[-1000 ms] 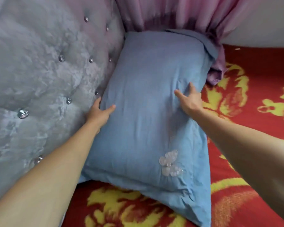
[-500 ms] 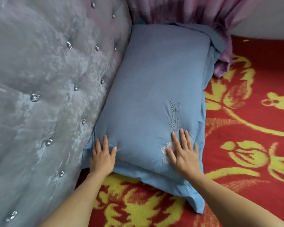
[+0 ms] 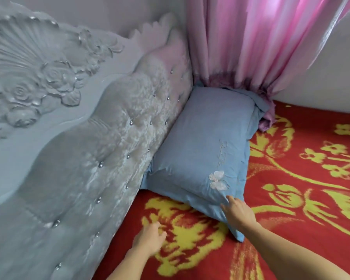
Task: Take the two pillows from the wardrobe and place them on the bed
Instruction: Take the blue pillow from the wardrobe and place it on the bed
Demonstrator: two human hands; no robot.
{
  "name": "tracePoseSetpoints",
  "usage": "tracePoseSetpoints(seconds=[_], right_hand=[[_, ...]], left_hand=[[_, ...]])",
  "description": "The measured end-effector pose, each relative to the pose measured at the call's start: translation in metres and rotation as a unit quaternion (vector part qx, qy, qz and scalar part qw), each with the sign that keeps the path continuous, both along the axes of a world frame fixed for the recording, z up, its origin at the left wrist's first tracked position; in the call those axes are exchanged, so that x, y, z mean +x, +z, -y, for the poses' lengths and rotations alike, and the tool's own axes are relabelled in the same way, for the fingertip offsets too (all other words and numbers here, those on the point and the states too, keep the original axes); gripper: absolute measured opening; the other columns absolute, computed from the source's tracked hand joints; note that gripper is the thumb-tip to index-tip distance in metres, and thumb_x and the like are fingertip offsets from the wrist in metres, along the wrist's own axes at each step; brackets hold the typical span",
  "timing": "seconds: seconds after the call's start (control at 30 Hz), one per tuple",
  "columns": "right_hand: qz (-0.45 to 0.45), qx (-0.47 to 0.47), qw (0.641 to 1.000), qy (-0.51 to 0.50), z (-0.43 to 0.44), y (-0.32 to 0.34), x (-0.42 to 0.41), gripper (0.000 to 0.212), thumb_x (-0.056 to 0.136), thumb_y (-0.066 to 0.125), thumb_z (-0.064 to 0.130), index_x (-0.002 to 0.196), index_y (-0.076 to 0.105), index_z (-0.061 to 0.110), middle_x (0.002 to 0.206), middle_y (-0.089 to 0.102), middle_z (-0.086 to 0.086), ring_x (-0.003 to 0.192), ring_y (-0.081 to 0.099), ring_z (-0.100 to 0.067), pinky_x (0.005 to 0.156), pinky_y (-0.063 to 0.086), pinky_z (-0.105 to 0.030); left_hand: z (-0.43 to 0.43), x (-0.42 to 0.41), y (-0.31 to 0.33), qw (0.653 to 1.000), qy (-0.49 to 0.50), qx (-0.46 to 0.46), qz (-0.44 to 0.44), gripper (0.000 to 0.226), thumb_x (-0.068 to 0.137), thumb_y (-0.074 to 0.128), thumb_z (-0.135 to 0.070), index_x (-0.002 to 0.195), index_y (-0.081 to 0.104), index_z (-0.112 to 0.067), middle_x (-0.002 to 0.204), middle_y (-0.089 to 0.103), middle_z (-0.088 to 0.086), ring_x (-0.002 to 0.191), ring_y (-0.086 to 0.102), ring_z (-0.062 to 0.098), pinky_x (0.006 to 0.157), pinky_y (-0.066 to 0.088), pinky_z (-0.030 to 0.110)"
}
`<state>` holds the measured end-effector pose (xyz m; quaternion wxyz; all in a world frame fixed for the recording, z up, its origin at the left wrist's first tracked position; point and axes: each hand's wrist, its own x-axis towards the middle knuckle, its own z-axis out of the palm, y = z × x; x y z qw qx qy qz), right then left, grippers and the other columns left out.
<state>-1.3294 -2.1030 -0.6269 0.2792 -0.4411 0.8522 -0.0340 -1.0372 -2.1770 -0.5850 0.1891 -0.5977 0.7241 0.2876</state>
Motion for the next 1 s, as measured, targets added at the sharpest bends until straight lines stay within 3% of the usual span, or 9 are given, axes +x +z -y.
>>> tracePoseSetpoints(seconds=[0.13, 0.4, 0.57, 0.7, 1.0], right_hand=[[-0.038, -0.054, 0.997, 0.044, -0.044, 0.038, 0.054, 0.036, 0.094, 0.041, 0.043, 0.117, 0.050, 0.017, 0.114, 0.062, -0.009, 0.104, 0.059, -0.030, 0.072, 0.044, -0.037], [-0.054, -0.112, 0.988, 0.087, -0.125, 0.116, 0.164, 0.029, 0.091, 0.046, 0.043, 0.101, 0.052, 0.017, 0.103, 0.066, -0.008, 0.093, 0.061, -0.031, 0.067, 0.047, -0.037], [-0.049, -0.162, 0.979, 0.113, -0.154, 0.165, 0.208, 0.036, 0.091, 0.044, 0.046, 0.111, 0.055, 0.019, 0.100, 0.067, -0.006, 0.091, 0.063, -0.029, 0.062, 0.041, -0.034], [-0.051, -0.187, 0.967, 0.164, -0.182, 0.167, 0.221, 0.040, 0.092, 0.045, 0.049, 0.117, 0.053, 0.018, 0.101, 0.068, -0.005, 0.093, 0.063, -0.029, 0.061, 0.040, -0.033], [-0.053, -0.141, 0.955, 0.254, -0.299, 0.140, 0.249, 0.035, 0.093, 0.045, 0.045, 0.113, 0.053, 0.017, 0.105, 0.067, -0.009, 0.097, 0.063, -0.032, 0.068, 0.044, -0.037]], left_hand=[[-0.057, 0.053, 0.037, 0.998, -0.014, -0.057, -0.034, 0.040, 0.086, 0.049, -0.049, 0.119, 0.055, -0.028, 0.114, 0.066, 0.003, 0.112, 0.057, 0.027, 0.090, 0.046, 0.035], [-0.165, 0.176, 0.109, 0.990, 0.029, -0.118, -0.075, 0.038, 0.085, 0.054, -0.044, 0.117, 0.057, -0.024, 0.109, 0.067, 0.005, 0.100, 0.062, 0.025, 0.085, 0.051, 0.035], [-0.207, 0.211, 0.146, 0.989, 0.059, -0.118, -0.073, 0.038, 0.086, 0.052, -0.042, 0.118, 0.057, -0.023, 0.110, 0.066, 0.004, 0.097, 0.062, 0.022, 0.085, 0.050, 0.034], [-0.244, 0.215, 0.146, 0.989, 0.083, -0.105, -0.068, 0.037, 0.085, 0.051, -0.043, 0.116, 0.058, -0.024, 0.109, 0.066, 0.005, 0.098, 0.062, 0.024, 0.087, 0.052, 0.038], [-0.391, 0.241, 0.130, 0.987, 0.146, -0.065, -0.033, 0.034, 0.086, 0.050, -0.039, 0.115, 0.057, -0.023, 0.109, 0.065, 0.006, 0.095, 0.061, 0.025, 0.081, 0.050, 0.036]])
